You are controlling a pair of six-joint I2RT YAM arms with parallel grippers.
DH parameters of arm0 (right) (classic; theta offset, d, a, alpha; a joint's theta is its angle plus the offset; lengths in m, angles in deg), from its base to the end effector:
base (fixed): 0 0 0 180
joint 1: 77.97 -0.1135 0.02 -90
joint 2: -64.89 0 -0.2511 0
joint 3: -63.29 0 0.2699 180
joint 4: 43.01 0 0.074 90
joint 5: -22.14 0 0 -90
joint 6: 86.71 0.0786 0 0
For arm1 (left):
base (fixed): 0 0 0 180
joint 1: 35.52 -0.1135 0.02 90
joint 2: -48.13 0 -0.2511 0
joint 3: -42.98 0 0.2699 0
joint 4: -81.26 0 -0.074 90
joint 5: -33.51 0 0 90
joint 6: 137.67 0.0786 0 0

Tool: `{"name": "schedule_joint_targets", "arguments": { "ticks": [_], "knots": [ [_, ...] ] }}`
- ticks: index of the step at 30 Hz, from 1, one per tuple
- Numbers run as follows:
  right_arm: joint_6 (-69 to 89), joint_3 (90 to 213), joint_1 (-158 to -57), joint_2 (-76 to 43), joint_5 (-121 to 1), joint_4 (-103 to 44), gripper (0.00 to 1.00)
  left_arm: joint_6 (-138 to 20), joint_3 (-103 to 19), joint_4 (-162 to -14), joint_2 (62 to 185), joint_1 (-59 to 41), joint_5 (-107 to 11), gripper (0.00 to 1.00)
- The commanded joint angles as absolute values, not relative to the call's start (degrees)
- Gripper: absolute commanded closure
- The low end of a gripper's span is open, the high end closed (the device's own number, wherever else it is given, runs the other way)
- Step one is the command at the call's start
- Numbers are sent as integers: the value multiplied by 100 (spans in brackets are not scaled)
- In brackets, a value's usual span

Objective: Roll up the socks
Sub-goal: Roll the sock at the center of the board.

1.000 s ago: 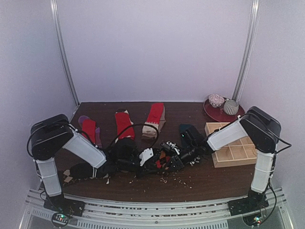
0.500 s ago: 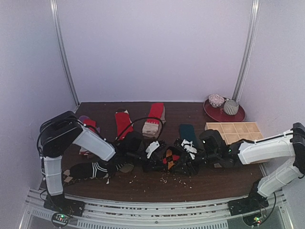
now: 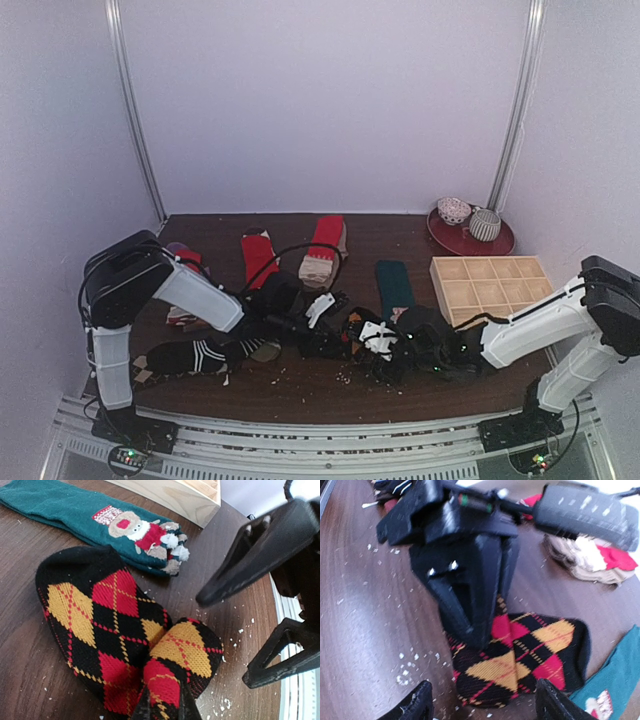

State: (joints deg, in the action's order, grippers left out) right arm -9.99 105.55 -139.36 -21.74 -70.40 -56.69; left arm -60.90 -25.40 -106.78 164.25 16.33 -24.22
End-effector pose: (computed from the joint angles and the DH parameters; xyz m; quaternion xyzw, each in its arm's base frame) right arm 0.1608 0.2875 0.0976 -0.5182 0.6974 0.1840 0.4595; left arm 0.2265 -0.3563 0.0495 0.3990 0.7816 -0.4317 0.2089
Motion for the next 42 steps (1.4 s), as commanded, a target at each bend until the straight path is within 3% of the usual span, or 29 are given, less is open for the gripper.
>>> {"name": "schedule_joint_targets", "arguments": {
  "ticks": [1, 6, 12, 17, 22, 25, 28, 31, 33, 35, 37, 40, 42],
  "knots": [
    [-1352, 10654, -13977, -2270, -7525, -6221, 30, -6119, -2137, -8715, 16960, 1568, -2828, 100],
    [-1385, 10938, -13955, -2695, -6952, -5941, 31, -6042, -2163, -8639, 16960, 1563, -2828, 100],
    [-1168, 11234, -13908, -3212, -6931, -5601, 42, -6034, -2149, -8658, 16955, 1563, -2804, 100],
    [-951, 11475, -13806, -3471, -6853, -5126, 74, -6016, -2126, -8673, 16921, 1569, -2836, 100],
    [-846, 11396, -13775, -3549, -6900, -5029, 66, -5950, -2200, -8627, 16930, 1559, -2832, 100],
    [-781, 11308, -13752, -3504, -6836, -5056, 67, -5927, -2215, -8625, 16938, 1554, -2825, 100],
    [-745, 11254, -13703, -3498, -6728, -5049, 71, -5921, -2216, -8644, 16932, 1554, -2838, 100],
    [-609, 11275, -13589, -3595, -6370, -4951, 86, -5901, -2164, -8784, 16840, 1555, -2845, 100],
    [-465, 11279, -13444, -3669, -5958, -4878, 89, -5867, -2094, -8961, 16591, 1558, -2949, 72],
    [-293, 11248, -13323, -3706, -5557, -4852, 89, -5756, -2066, -9069, 16307, 1559, -3148, 54],
    [-113, 11259, -13190, -3744, -5130, -4763, 90, -5633, -2054, -9154, 15987, 1555, -3423, 27],
    [96, 11304, -13004, -3842, -4434, -4594, 90, -5421, -1918, -9442, 15443, 1554, -3777, 3],
    [221, 11395, -12866, -3981, -3943, -4359, 90, -5248, -1616, -9876, 14992, 1570, -3807, 2]
  ]
}}
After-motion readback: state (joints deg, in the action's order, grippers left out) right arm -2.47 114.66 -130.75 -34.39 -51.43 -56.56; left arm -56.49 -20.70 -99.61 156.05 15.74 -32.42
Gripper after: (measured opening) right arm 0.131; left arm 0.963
